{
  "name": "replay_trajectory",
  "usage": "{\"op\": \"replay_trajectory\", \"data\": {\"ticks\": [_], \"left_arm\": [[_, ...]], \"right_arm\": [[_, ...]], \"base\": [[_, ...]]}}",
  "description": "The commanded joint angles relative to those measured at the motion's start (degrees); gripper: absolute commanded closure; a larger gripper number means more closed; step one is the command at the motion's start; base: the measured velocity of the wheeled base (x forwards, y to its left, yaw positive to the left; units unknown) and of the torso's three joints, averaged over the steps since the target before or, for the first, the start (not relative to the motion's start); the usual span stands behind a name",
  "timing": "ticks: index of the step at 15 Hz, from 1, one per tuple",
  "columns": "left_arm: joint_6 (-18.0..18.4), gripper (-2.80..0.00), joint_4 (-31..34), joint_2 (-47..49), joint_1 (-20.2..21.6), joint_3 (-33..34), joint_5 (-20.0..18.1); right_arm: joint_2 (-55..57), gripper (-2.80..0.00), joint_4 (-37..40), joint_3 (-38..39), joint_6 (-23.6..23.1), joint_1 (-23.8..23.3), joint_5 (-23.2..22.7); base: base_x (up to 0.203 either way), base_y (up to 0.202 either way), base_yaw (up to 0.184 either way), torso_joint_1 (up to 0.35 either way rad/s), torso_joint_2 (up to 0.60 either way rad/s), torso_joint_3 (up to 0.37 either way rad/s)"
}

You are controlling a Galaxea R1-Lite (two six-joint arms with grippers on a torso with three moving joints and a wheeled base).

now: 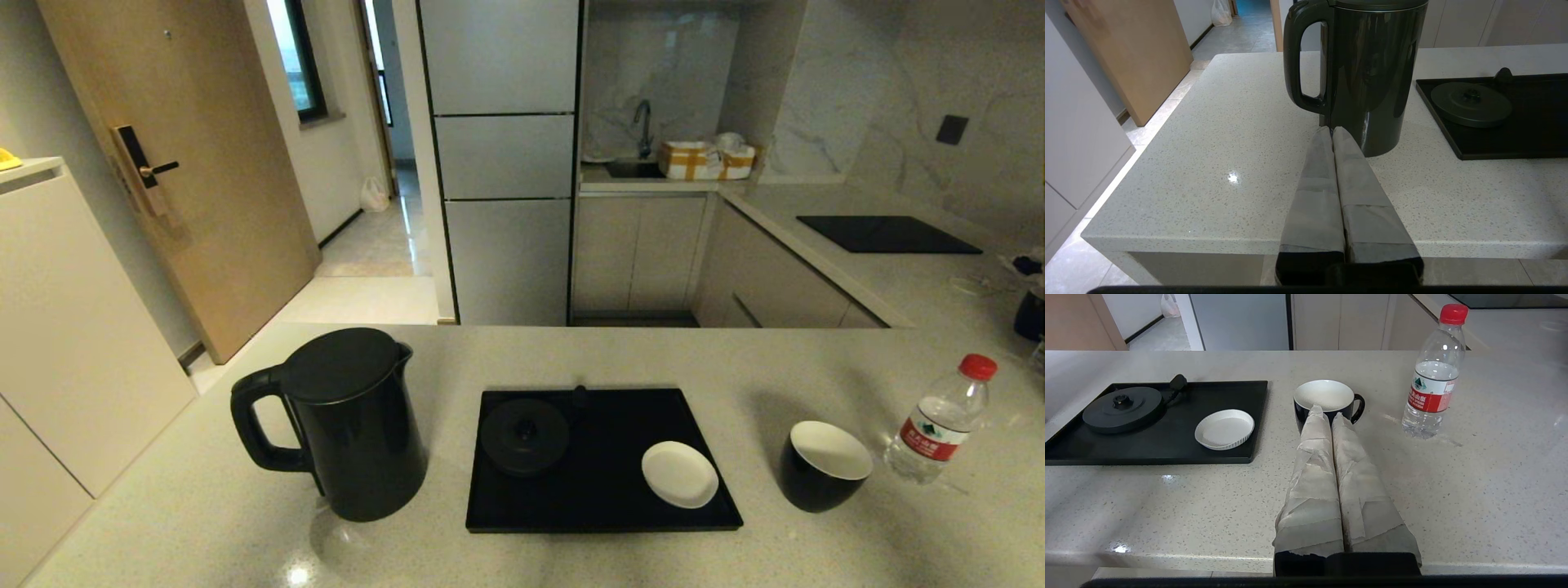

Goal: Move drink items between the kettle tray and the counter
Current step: Return the kettle to its original position

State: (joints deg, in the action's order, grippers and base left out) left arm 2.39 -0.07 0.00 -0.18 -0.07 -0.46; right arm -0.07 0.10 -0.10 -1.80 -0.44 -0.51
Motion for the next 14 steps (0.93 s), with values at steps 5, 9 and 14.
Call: {"op": "replay_trajectory", "data": {"ticks": [5, 9, 14], "left_arm": [[-0.1, 0.0, -0.01, 0.0, 0.01, -0.01, 0.02], [-0.19, 0.0, -0.01, 0.0, 0.01, -0.01, 0.02], [-0.46, 0.0, -0.01, 0.0, 0.01, -0.01, 0.06]], "right_arm": [[-0.01, 0.0, -0.01, 0.01, -0.05, 0.0, -0.02], [-0.01, 0.0, -0.01, 0.01, -0.05, 0.0, -0.02], [-0.01, 0.0, -0.01, 0.01, -0.05, 0.0, -0.02]], "base": [[0.0, 0.0, 0.0, 0.0, 0.0, 0.0], [0.0, 0.0, 0.0, 0.0, 0.0, 0.0], [0.0, 0.0, 0.0, 0.0, 0.0, 0.0]]}}
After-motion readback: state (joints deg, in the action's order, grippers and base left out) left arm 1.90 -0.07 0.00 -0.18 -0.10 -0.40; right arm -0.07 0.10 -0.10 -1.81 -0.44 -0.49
